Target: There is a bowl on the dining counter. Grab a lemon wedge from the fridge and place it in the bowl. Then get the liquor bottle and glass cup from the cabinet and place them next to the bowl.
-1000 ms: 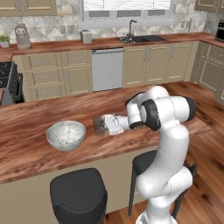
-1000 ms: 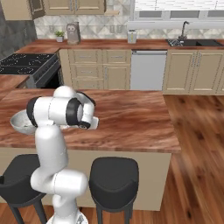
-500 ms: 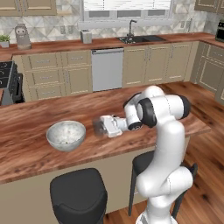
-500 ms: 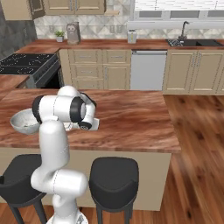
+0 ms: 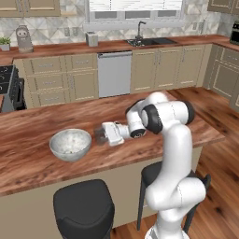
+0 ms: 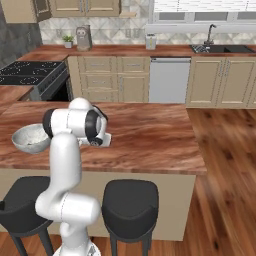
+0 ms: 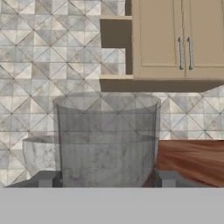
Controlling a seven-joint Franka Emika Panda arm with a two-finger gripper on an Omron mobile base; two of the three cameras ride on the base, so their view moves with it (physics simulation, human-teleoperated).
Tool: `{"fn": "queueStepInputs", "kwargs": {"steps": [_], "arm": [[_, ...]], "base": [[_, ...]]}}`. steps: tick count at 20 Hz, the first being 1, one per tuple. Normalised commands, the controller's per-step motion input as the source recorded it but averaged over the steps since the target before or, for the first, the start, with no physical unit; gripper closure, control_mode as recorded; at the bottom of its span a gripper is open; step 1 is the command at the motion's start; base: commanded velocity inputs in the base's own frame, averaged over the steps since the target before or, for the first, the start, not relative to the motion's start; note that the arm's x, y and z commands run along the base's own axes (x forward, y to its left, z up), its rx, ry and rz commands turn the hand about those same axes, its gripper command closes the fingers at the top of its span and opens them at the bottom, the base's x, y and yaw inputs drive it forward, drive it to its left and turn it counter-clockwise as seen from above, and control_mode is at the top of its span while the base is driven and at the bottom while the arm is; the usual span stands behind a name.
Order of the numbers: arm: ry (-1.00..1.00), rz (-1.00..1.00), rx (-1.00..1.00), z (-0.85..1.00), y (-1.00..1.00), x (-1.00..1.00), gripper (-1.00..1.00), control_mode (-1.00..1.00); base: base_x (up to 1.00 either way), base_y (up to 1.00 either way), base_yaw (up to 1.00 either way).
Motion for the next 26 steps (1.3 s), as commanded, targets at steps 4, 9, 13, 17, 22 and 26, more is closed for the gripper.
{"fn": "queueStepInputs", "kwargs": {"steps": [4,9,13,17,22,26], "arm": [[-0.01,-0.01,0.00,-0.43,0.02,0.25,1.00,-1.00],[-0.01,-0.01,0.00,-0.36,0.00,0.24,1.00,-1.00],[0.00,-0.01,0.00,-0.26,0.00,0.40,1.00,-1.00],[0.00,0.00,0.00,-0.29,0.00,0.25,1.00,-1.00],[-0.01,-0.01,0.00,-0.13,0.00,0.04,-1.00,-1.00],[-0.03,-0.02,0.00,0.00,0.00,0.00,-1.00,-1.00]], "base": [[0.00,0.00,0.00],[0.00,0.00,0.00],[0.00,0.00,0.00],[0.00,0.00,0.00],[0.00,0.00,0.00],[0.00,0.00,0.00]]}}
